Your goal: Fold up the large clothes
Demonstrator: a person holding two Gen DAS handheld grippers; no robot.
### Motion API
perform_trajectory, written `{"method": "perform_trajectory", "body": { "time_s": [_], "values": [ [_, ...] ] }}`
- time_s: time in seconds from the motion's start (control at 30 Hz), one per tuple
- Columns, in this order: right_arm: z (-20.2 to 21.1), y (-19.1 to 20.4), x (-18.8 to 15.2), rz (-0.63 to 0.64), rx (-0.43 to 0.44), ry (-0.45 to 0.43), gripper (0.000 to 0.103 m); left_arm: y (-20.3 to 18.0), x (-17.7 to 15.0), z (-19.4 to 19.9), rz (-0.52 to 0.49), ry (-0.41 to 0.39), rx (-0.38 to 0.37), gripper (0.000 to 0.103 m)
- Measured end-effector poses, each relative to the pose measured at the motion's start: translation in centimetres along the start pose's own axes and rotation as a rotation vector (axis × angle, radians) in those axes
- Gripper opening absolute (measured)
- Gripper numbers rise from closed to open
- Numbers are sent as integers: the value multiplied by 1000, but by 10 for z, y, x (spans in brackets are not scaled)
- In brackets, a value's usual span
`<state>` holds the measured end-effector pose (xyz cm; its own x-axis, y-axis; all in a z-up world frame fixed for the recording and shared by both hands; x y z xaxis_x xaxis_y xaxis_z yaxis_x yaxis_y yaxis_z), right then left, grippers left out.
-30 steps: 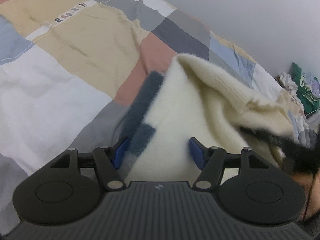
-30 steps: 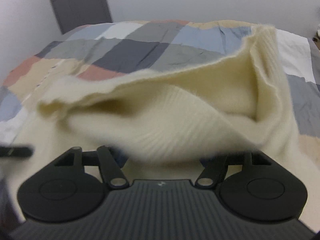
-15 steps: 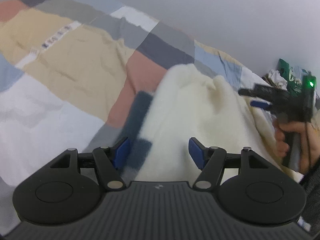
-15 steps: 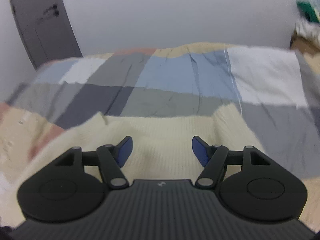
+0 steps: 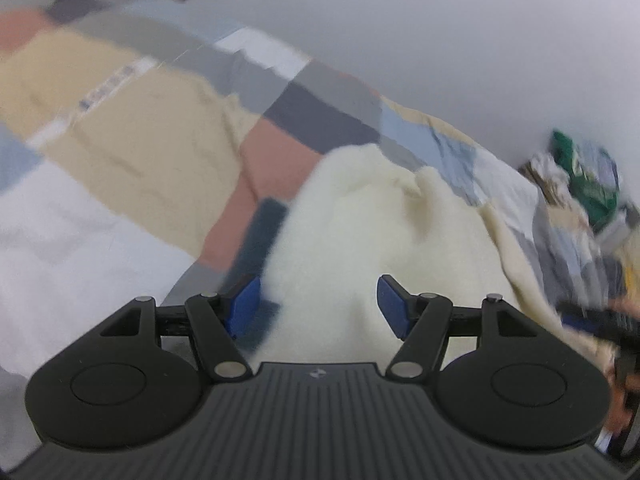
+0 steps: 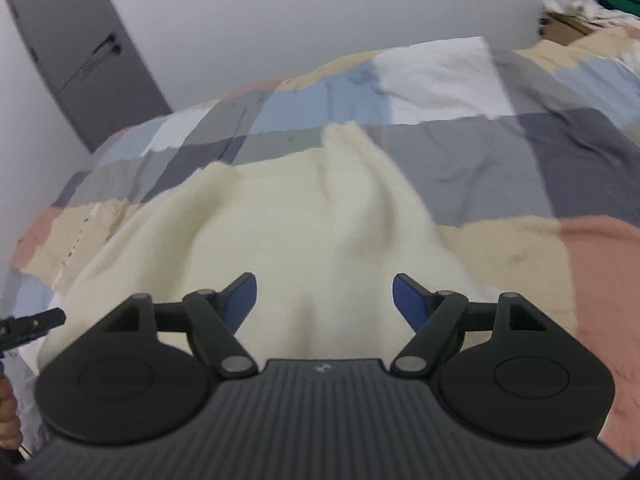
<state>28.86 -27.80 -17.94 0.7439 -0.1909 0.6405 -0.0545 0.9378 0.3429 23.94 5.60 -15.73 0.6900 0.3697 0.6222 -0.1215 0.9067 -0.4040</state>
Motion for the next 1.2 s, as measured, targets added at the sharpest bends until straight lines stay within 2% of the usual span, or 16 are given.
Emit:
{"method": "perform_trajectory", "body": {
  "time_s": [0.13, 0.23, 0.33, 0.43, 0.5, 0.57, 0.6, 0.63, 0.7, 0.73, 0.77, 0.83, 0.87, 0.93, 1.07, 1.2],
  "values": [
    [3, -10, -7, -16, 27, 1, 76, 13, 3, -13, 44, 11, 29, 70],
    [-3, -13, -6, -26, 40, -1, 73, 16, 3, -19, 54, 9, 44, 66],
    [-16, -10, -8, 47, -23, 5, 72, 15, 5, -21, 68, -1, 29, 60],
    [-27, -13, -11, 68, -62, -4, 62, 11, 8, -23, 57, -14, 25, 55],
    [-31, -16, -8, 41, -55, -10, 63, 10, 9, -27, 52, -17, 26, 54],
    [-33, -11, -7, 77, -45, -10, 65, 8, 10, -30, 39, -22, 27, 54],
    [-38, -6, -10, 108, -29, 24, 65, 7, 11, -33, 32, -23, 30, 53],
    [-42, -2, -15, 137, -21, 56, 65, 7, 11, -34, 25, -23, 35, 49],
    [-46, 4, -22, 191, -60, 56, 64, 6, 11, -35, 22, -23, 46, 40],
    [-45, 4, -22, 195, -67, 46, 53, 7, 11, -34, 28, -25, 49, 36],
    [-44, 3, -22, 183, -78, 37, 38, 8, 12, -31, 45, -33, 49, 31],
    [-40, 1, -19, 179, -91, 31, 28, 10, 14, -25, 70, -50, 43, 25],
    [-37, 3, -19, 193, -94, 31, 16, 10, 15, -21, 76, -59, 40, 22],
    [-30, 0, -16, 205, -122, 15, 12, 11, 15, -15, 83, -68, 37, 19],
    [-9, -8, -4, 128, -121, -53, 11, 13, 12, 2, 117, -103, 25, 12],
    [1, -19, 1, 134, -198, -93, 11, 14, 10, 12, 113, -118, 38, 10]
  ]
}}
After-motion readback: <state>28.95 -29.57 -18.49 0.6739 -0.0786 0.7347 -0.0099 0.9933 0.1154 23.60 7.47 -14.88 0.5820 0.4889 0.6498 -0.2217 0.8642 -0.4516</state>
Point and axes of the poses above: each gripper's, at about its wrist camera, not at the fingertips, and z roughly against the way its jaws point, y to its left, x to its top, the point moved 8 cm from there along -z, roughly the way its jaws point, and after that the axes turned 1 degree about x, right-handed, at the moved point
